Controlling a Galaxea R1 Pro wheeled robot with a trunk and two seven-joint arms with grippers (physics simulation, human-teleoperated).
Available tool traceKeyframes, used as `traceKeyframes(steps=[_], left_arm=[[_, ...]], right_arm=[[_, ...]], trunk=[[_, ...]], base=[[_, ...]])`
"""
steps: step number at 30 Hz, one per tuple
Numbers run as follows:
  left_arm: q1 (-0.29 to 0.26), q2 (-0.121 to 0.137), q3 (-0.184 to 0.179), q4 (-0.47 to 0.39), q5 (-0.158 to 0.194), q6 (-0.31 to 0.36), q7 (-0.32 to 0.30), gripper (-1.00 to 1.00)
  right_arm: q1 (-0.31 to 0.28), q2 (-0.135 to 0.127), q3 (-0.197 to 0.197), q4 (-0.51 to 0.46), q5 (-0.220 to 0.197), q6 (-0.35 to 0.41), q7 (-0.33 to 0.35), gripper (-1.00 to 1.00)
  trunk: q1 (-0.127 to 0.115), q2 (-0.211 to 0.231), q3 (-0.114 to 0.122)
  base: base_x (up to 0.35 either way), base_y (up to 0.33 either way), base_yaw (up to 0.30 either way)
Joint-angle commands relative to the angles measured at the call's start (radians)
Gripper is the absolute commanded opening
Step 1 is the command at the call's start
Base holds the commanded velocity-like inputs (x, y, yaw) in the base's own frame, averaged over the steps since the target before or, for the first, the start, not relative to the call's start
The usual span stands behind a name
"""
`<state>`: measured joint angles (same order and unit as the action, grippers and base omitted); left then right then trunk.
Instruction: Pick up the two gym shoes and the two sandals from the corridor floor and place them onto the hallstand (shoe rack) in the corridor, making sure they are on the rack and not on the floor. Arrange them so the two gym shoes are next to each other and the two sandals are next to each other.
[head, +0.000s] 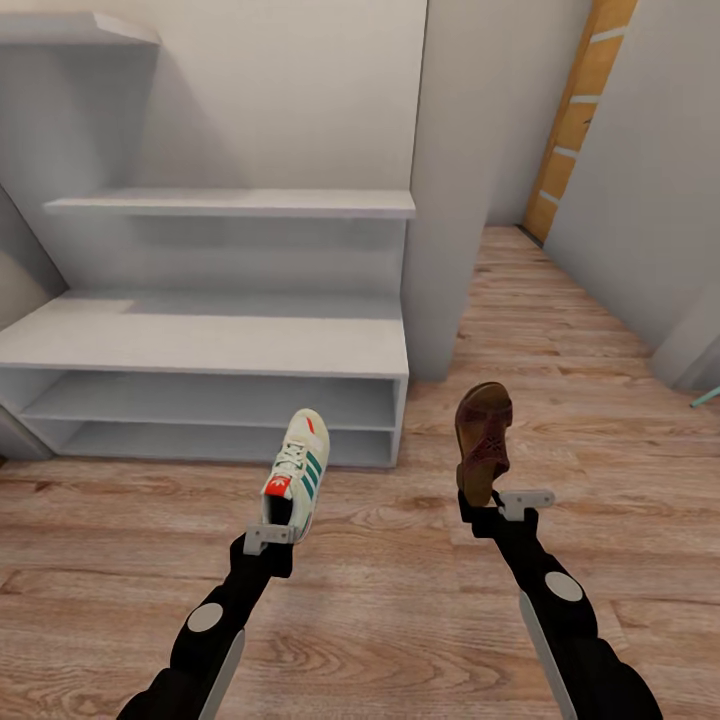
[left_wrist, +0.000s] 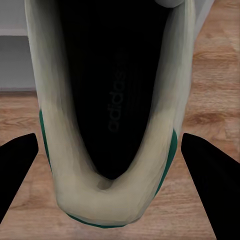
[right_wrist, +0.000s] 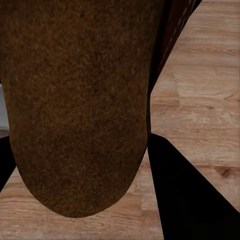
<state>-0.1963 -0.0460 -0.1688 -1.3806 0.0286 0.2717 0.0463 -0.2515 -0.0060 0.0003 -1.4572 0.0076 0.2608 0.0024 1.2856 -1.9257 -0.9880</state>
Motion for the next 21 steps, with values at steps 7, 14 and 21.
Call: traceKeyframes(steps=[7,14,21], left_arm=[[0.000,0.000,0.000,0.000,0.001,0.000,-0.002,-1.00],[0.000,0.000,0.000,0.000,0.001,0.000,-0.002,-1.00],[0.000,0.000,0.001,0.000,0.002,0.000,-0.002,-1.00]], right_arm=[[0.000,0.000,-0.003,0.000,-0.003,0.000,-0.001,-1.00],[0.000,0.000,-0.004,0.000,-0.003,0.000,-0.002,-1.00],[0.000,0.000,-0.004,0.000,-0.003,0.000,-0.004,-1.00]], trunk=[[0.027,-0.049,-0.022],[0.054,-0.098,-0.044],[0.081,-0.147,-0.066]], base=[[0.000,0.000,0.000],[0.000,0.000,0.000],[0.000,0.000,0.000]])
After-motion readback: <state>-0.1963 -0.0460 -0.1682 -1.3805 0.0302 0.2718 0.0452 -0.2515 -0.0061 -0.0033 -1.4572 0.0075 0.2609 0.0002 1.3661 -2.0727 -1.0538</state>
